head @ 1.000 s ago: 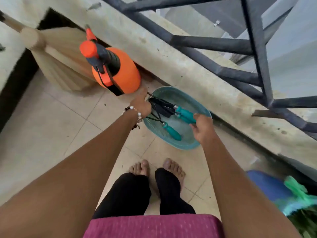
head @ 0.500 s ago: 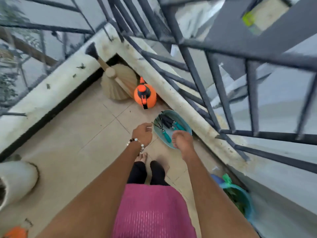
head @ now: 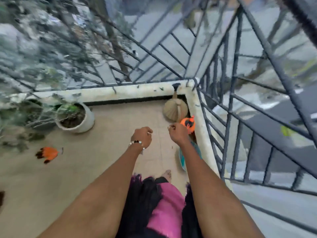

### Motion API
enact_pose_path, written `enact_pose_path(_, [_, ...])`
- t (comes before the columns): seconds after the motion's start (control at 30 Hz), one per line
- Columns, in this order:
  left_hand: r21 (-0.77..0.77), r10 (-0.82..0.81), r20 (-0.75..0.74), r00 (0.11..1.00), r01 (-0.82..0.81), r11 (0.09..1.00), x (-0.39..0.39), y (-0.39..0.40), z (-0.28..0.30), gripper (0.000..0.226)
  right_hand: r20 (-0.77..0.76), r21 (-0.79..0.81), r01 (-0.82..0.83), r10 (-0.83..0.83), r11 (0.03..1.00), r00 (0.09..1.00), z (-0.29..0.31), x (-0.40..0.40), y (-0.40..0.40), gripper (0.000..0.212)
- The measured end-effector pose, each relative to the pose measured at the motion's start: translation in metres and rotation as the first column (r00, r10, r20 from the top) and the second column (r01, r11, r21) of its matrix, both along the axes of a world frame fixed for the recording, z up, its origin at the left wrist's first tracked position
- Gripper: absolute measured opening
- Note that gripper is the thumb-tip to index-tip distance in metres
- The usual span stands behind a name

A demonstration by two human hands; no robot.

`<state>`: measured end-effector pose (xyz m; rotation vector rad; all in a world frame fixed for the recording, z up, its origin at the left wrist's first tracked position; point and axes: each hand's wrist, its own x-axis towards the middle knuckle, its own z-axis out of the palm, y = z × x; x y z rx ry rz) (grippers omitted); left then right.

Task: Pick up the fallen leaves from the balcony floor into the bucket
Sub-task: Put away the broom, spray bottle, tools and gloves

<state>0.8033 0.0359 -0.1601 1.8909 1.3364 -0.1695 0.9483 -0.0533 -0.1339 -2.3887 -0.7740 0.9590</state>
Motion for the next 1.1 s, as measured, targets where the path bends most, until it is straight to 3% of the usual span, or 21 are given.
enact_pose_path(0.3, [0.137,0.388,-0.025,0.921,-0.381,0.914,-0.236,0.043,0.030,0.029,0.022,0.035,-0.367,0.366,0.930,0.930,0.022,-0.177,0.093,0.029])
enact_pose_path(0.57, [0.165,0.698,-0.075,0.712,-0.681,0.713,-0.459,0.016,0.032,0.029,-0.025,0.016,-0.646,0.646,0.763,0.763,0.011,-0.381,0.143,0.028])
enact_pose_path(0.83, [0.111,0.880,-0.041,0.474,-0.873,0.475,-0.574,0.021,0.007,0.029,-0.038,-0.055,-0.851,0.850,0.523,0.525,-0.008,-0.515,0.202,0.021])
enact_pose_path(1.1, [0.046,0.943,-0.077,0.325,-0.943,0.329,-0.667,0.097,-0.041,0.029,-0.085,-0.098,-0.909,0.906,0.406,0.414,-0.066,-0.619,0.320,0.022])
